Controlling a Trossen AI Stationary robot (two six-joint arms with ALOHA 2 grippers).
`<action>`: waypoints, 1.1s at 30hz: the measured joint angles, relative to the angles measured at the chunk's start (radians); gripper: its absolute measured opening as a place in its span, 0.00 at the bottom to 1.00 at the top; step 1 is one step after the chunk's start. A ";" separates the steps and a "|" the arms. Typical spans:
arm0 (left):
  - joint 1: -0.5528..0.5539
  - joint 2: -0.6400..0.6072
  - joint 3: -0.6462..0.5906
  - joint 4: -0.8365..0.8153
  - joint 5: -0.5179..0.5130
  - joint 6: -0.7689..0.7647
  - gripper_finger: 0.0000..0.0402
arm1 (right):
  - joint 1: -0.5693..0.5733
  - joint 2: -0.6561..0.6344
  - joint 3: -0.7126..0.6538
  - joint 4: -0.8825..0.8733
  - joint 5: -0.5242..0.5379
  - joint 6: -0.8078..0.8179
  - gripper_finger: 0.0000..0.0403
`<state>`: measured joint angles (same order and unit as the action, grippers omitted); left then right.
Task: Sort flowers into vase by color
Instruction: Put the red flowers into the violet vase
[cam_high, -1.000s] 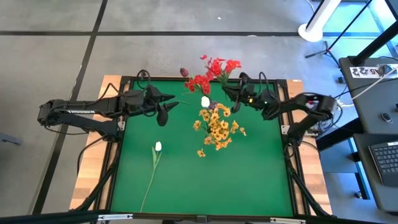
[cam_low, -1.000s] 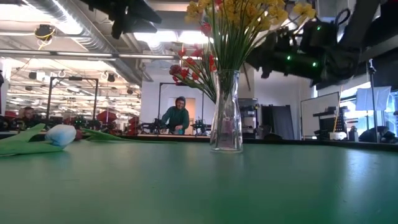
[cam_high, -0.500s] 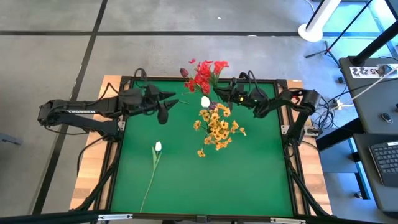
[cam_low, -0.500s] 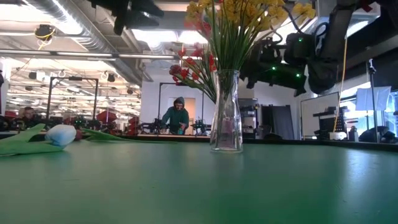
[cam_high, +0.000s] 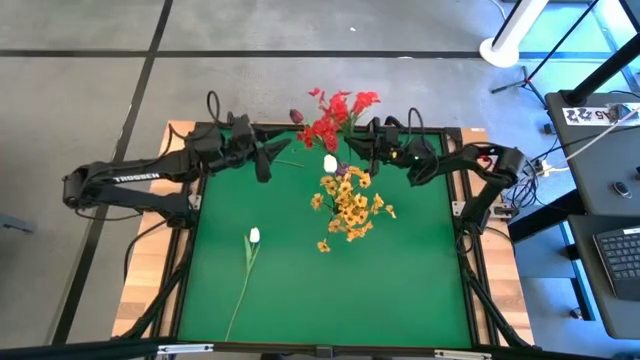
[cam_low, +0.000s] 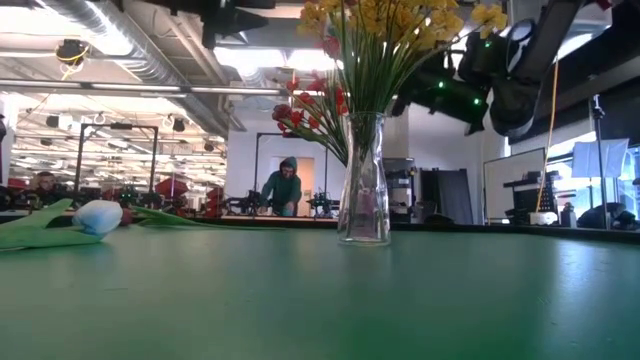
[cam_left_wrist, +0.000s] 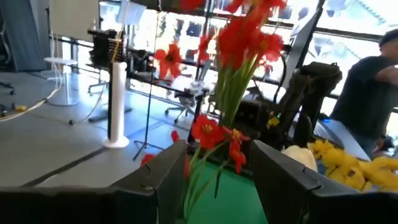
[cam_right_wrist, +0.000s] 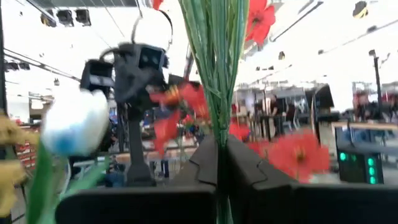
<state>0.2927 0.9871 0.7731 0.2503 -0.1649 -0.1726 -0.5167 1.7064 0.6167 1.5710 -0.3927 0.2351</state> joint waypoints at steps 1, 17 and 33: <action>0.013 0.009 0.003 0.017 0.022 0.000 0.44 | 0.000 -0.015 0.000 0.000 0.001 0.000 0.03; 0.097 0.387 0.384 0.010 0.254 0.052 0.44 | 0.000 -0.109 0.000 -0.002 -0.020 0.035 0.03; 0.106 0.599 0.563 0.018 0.347 0.052 0.44 | 0.025 -0.109 0.025 -0.090 -0.047 0.049 0.03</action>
<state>0.3988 1.5858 1.3356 0.2680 0.1822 -0.1205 -0.4918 1.5978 0.6413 1.4807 -0.4396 0.2839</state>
